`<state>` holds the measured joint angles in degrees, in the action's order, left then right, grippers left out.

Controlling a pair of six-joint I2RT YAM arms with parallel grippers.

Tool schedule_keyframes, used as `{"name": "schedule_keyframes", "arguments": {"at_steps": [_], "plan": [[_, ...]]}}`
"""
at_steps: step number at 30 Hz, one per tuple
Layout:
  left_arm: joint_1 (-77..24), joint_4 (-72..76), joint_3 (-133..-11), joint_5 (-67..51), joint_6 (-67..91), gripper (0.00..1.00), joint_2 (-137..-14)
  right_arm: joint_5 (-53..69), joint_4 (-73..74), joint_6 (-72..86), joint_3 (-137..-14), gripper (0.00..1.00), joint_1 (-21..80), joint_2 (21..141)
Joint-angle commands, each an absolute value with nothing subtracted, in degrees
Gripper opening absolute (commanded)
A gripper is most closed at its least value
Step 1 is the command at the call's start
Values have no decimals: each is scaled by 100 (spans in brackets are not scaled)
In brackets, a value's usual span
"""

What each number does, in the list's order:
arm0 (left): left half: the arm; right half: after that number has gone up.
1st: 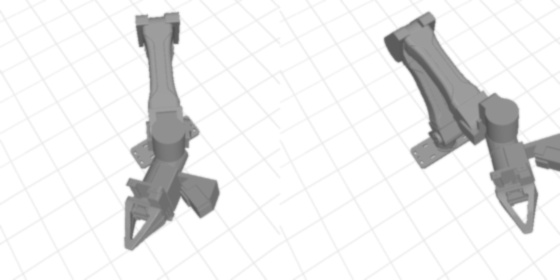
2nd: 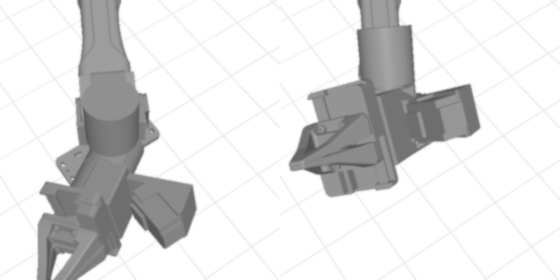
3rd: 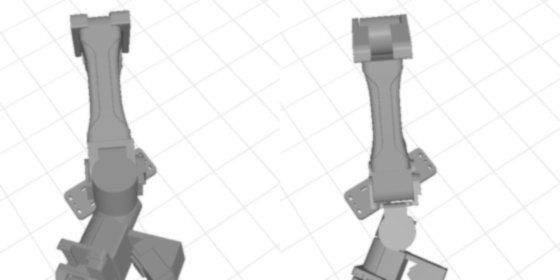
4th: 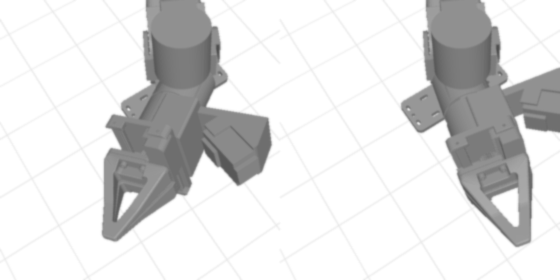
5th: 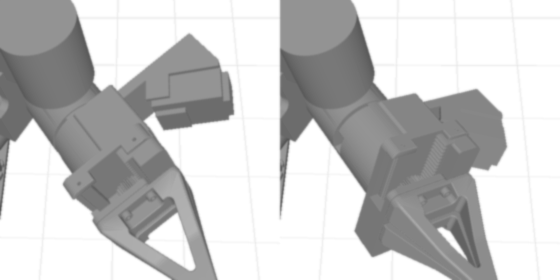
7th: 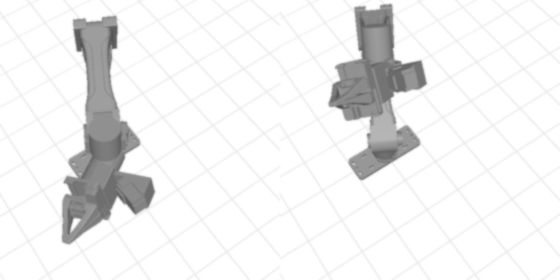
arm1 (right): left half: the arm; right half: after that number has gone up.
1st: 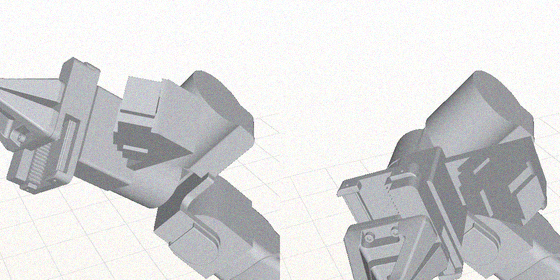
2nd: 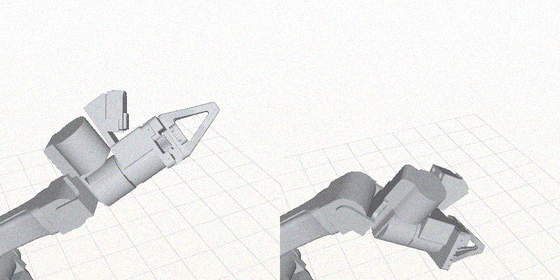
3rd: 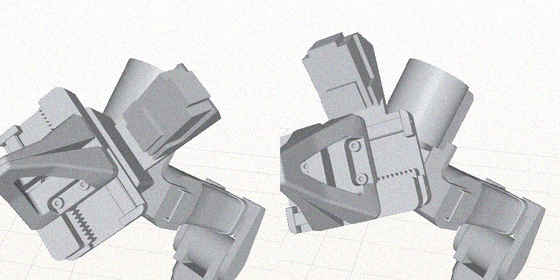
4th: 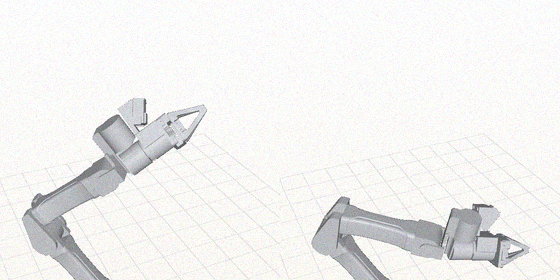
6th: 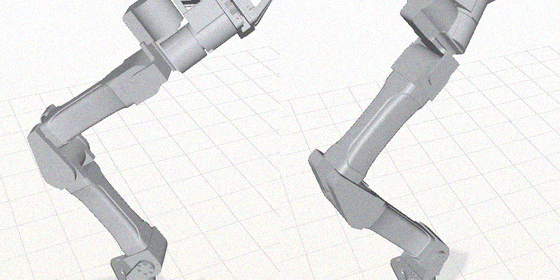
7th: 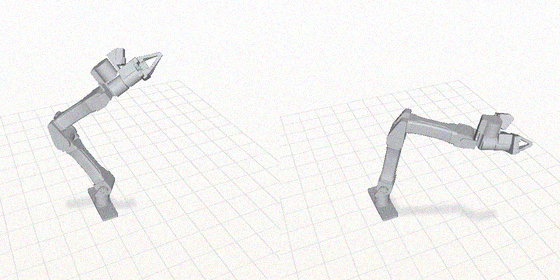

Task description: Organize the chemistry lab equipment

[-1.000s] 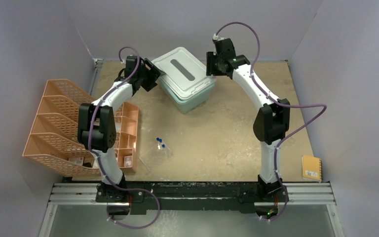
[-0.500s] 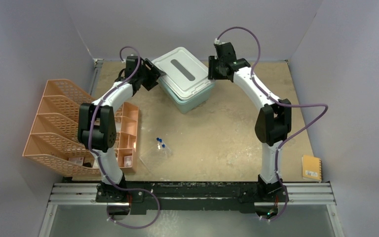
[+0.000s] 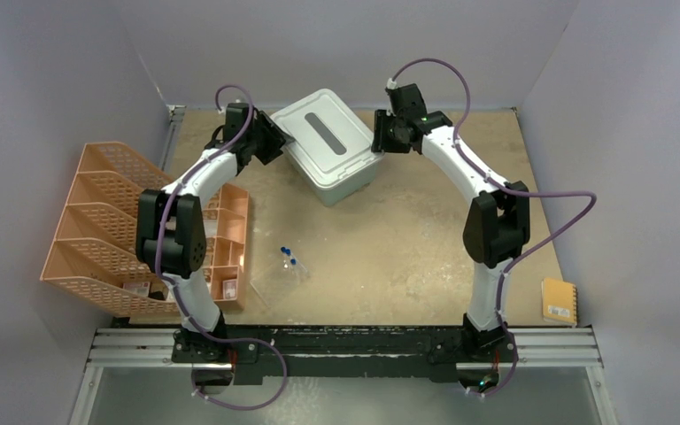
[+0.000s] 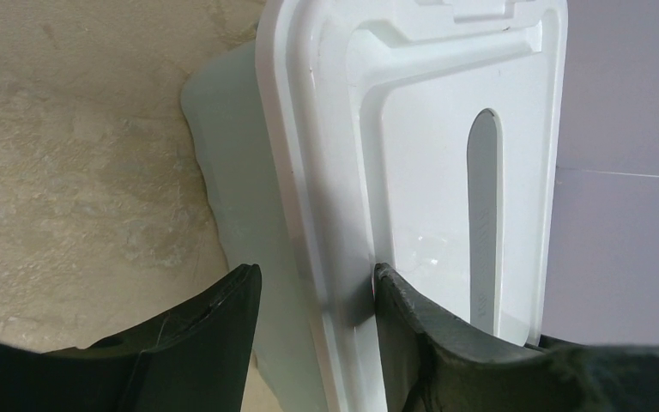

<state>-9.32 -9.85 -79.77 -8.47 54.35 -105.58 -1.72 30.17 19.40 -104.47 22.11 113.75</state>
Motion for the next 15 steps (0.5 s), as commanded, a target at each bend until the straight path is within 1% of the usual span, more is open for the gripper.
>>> {"name": "schedule_keyframes", "arguments": {"at_steps": [1,5,10,12,15], "plan": [[-929,-1416,-7882,-668,5099,50,-10411,-232,3402,2125,-10323,49,2241,11187],[-935,-1474,-7958,-655,5038,53,-10485,-454,3395,2304,-10394,47,2242,11325],[-929,-1701,-8241,-604,4745,57,-10517,-540,3681,2537,-10579,37,2244,11501],[-932,-1938,-8547,-480,4471,59,-10456,-508,3522,2442,-10607,37,2248,11310],[-931,-2371,-9065,-285,4023,64,-10343,-532,3168,2293,-10623,45,2241,10919]]}}
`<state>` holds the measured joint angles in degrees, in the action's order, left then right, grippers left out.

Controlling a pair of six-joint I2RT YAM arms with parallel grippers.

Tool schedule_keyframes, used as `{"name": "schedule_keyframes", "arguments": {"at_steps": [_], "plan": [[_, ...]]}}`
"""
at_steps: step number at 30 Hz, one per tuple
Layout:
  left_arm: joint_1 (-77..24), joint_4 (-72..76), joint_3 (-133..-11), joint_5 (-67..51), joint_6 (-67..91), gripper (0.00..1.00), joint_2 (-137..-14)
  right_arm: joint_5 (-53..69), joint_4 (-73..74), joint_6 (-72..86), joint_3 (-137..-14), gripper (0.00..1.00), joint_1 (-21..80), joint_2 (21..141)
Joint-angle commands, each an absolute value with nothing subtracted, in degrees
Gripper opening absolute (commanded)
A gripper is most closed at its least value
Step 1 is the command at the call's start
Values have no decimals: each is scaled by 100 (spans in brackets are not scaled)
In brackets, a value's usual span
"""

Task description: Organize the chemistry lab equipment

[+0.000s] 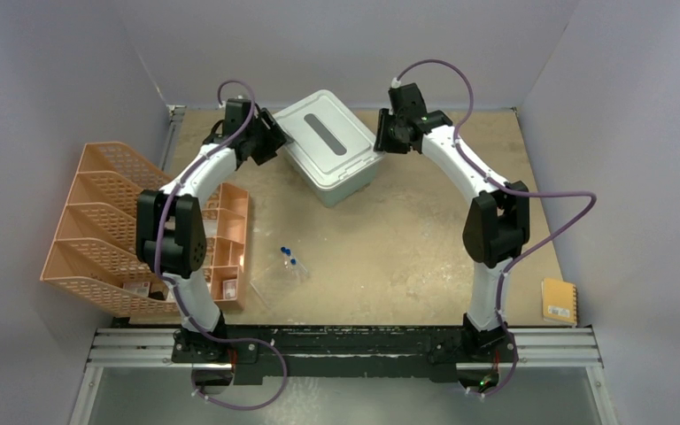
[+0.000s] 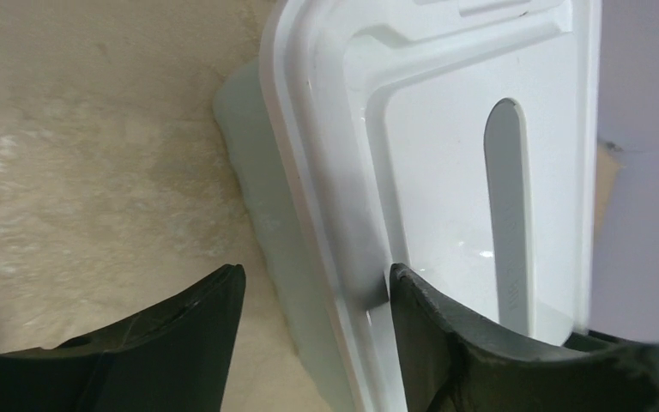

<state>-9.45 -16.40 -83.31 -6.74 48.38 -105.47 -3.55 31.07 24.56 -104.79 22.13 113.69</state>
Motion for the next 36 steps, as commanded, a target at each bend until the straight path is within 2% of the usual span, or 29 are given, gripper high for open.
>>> {"name": "schedule_keyframes", "arguments": {"at_steps": [1,7,12,16,21,24,27,30,36], "plan": [[-932,-2507,-9210,-191,3882,66,-10282,-518,3092,2241,-10658,48,2241,10809],[-932,-2998,-9479,213,3344,79,-9590,-320,3074,2093,-10533,58,2242,10107],[-932,-3212,-9038,478,3115,80,-8793,-672,2922,2103,-8938,64,2242,8830],[-932,-3667,-8609,423,2936,80,-8231,-1438,2746,2083,-7710,76,2241,7741],[-932,-3715,-7830,451,2860,80,-7260,-2008,3065,2170,-6854,84,2246,6570],[-932,-3867,-7620,656,2984,80,-6676,-2507,3363,2168,-6695,93,2248,6019],[-934,-4009,-7389,704,3274,80,-6097,-2576,3726,2206,-6557,98,2242,5568],[-938,-4150,-7209,980,3463,81,-5509,-2850,3991,2401,-6565,99,2243,5128],[-937,-5007,-7874,1729,3383,82,-4968,-3649,4363,2443,-7155,99,2244,4410]]}}
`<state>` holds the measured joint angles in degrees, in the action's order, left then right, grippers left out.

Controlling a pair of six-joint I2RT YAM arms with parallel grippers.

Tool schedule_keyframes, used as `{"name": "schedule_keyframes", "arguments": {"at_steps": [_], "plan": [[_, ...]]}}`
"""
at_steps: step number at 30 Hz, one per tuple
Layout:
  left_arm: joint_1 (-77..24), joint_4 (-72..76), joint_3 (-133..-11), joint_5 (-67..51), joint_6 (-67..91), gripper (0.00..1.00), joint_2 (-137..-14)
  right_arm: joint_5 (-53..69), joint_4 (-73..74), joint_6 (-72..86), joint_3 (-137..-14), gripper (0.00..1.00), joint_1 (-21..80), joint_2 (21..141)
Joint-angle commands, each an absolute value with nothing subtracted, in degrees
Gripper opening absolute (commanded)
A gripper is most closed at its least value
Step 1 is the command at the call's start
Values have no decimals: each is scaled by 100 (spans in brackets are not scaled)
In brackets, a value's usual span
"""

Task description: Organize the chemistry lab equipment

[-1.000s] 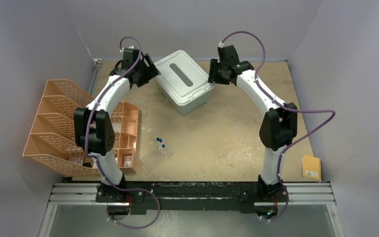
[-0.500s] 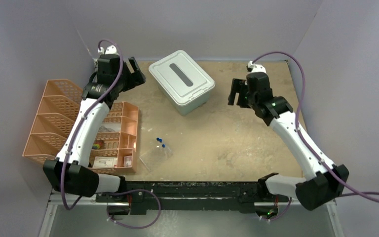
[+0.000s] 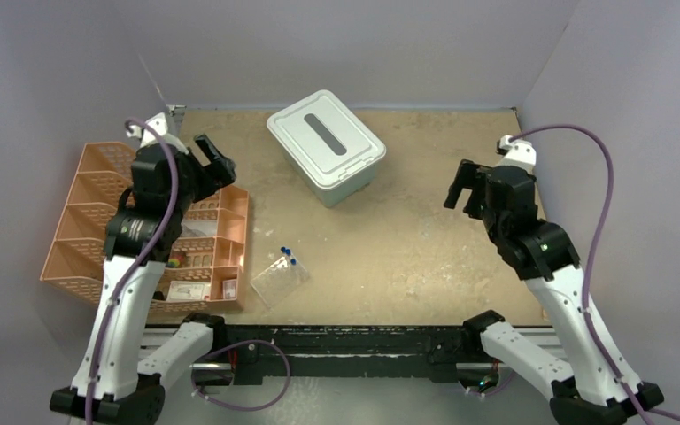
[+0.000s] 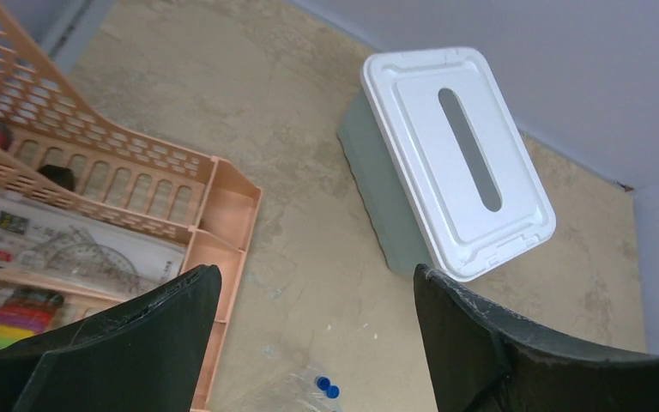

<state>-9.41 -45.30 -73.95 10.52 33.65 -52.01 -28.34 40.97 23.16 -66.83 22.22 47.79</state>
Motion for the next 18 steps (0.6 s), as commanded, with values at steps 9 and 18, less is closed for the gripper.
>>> {"name": "schedule_keyframes", "arguments": {"at_steps": [9,18], "plan": [[-932,-5921,-8486,2320,3277,83,-4464,-3853,4236,2035,-7465,99,2241,3343],[-932,-6129,-8377,2351,3587,84,-4076,-3678,4399,1979,-7594,99,2241,3237]]}}
